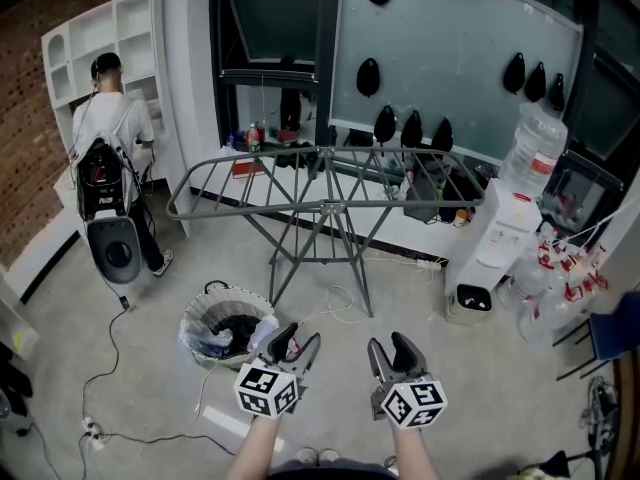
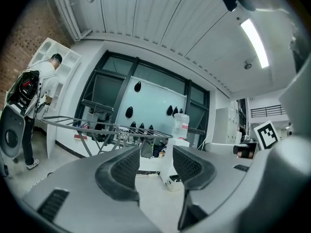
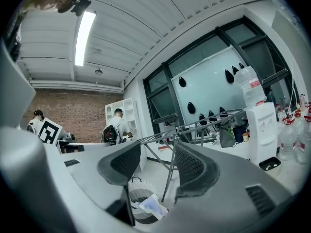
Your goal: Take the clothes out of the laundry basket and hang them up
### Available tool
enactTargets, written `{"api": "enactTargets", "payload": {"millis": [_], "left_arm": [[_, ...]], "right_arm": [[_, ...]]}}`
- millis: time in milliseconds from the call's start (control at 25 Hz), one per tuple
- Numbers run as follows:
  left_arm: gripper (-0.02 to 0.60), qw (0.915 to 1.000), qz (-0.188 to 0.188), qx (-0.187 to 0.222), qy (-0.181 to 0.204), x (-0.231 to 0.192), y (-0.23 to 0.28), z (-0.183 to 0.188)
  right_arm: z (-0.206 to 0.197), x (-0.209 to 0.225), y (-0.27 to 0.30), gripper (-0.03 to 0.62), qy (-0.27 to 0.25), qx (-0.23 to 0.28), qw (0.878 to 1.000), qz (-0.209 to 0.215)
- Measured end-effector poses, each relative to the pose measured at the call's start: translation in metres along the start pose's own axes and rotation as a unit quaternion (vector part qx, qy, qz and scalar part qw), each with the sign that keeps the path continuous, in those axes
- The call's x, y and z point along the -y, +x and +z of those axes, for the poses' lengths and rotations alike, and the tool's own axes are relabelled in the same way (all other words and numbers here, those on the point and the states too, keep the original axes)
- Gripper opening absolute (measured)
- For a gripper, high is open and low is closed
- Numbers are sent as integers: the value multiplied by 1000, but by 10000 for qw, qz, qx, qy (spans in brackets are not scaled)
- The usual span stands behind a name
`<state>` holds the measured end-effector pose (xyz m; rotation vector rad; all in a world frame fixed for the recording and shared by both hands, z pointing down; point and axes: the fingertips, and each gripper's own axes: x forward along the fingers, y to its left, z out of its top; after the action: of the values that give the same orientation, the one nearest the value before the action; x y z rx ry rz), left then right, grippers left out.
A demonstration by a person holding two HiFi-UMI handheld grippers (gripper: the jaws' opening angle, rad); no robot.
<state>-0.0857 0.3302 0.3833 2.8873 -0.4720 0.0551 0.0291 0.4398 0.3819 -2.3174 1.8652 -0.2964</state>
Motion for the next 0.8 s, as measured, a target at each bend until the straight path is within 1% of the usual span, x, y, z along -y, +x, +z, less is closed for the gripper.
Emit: {"api": "enactTargets", "payload": {"millis": [240,560,800], "left_arm": [[210,10000,-41,-3,-9,-5,2,4],[212,9998,-157,25,94,-19,-2,10],[212,9998,-193,15,13,-25,0,9]], "right_arm": [[2,-1,5,210,39,32,10000,-61],[3,-8,1,212,147,187,9992,-326],[4,-5,1,212,188,275,9986,-400]]}}
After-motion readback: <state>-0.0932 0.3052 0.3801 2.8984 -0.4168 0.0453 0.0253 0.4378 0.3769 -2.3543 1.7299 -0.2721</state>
